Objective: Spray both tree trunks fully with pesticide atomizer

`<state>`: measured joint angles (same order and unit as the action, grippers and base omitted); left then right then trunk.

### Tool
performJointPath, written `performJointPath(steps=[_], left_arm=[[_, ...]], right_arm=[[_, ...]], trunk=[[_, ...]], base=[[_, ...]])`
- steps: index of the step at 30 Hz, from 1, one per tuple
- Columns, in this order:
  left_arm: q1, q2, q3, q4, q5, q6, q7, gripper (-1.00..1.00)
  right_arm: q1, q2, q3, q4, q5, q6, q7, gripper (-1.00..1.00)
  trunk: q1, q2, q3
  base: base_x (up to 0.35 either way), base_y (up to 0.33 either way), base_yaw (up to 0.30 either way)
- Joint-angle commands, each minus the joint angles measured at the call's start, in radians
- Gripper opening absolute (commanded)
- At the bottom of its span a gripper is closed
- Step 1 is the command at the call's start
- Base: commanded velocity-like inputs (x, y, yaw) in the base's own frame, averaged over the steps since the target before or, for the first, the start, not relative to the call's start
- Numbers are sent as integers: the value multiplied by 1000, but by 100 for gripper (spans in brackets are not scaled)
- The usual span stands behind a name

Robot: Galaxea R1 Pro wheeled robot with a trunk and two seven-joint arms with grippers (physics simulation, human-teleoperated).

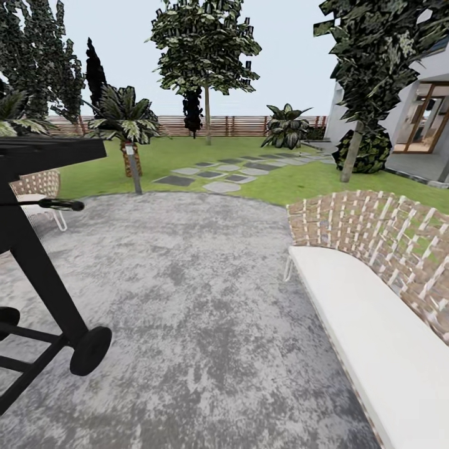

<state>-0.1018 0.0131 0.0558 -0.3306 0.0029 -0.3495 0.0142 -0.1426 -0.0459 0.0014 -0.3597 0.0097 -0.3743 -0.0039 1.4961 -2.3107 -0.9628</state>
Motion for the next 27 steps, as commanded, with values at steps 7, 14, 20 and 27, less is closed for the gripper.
performJointPath(steps=[7, 14, 20, 27], left_arm=[[0, 0, 1, 1, 0, -3, 1, 100], [0, -1, 1, 1, 0, -3, 1, 100], [-1, -1, 1, 1, 0, -3, 1, 100], [0, -1, 1, 1, 0, -3, 1, 100]], right_arm=[[-1, 0, 0, 1, 1, -3, 0, 100], [0, 0, 0, 1, 1, -3, -1, 100], [-1, 0, 0, 1, 1, -3, 0, 100], [0, -1, 0, 1, 1, -3, -1, 100]], trunk=[[0, 0, -1], [0, 0, -1], [0, 0, -1], [0, 0, -1]], base=[[339, 26, 0], [339, 10, 153], [339, 0, 103], [339, 0, 10]])
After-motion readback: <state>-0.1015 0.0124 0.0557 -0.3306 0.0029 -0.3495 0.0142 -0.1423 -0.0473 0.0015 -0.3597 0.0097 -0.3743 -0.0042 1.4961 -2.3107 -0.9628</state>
